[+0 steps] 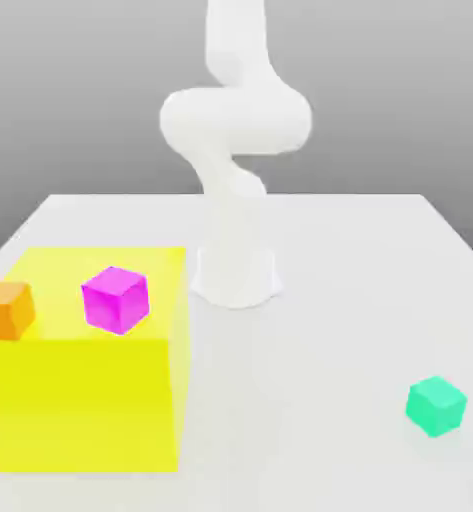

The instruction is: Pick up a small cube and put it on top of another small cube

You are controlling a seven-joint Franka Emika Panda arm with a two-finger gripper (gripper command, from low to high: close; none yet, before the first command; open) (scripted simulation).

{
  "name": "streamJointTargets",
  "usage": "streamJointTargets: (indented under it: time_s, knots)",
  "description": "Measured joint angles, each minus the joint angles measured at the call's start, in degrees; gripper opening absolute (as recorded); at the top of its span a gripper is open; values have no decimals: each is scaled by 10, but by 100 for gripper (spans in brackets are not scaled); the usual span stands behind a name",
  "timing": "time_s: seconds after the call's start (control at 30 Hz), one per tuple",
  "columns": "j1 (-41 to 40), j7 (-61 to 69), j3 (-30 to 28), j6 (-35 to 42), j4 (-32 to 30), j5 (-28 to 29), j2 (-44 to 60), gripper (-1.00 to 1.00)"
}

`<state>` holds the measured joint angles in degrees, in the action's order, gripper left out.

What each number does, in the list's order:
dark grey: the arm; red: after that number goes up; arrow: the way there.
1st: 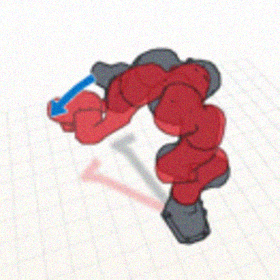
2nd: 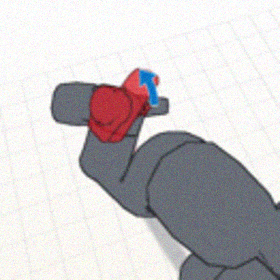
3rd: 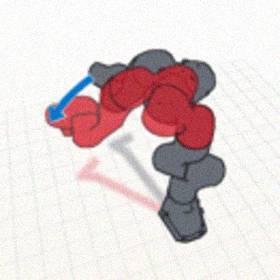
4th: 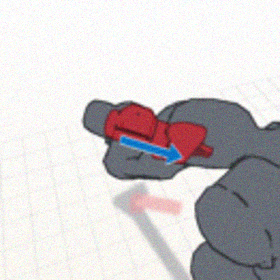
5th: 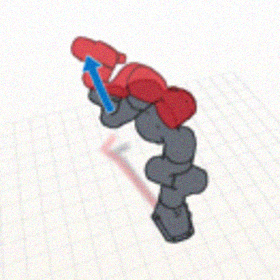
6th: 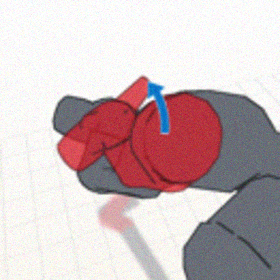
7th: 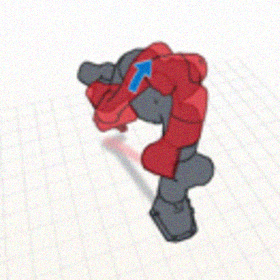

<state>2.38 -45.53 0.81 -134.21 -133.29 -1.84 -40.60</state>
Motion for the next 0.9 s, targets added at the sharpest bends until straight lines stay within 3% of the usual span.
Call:
streamJointTargets:
  time_s: [0.27,0.47,0.7,0.9]
  knots:
    - [70,0,47,-78,-48,-46,169,0]
    - [110,-23,100,-136,-84,-48,293,0]
    - [173,-103,142,-206,-127,24,441,0]
    - [232,-185,101,-282,-134,119,567,0]
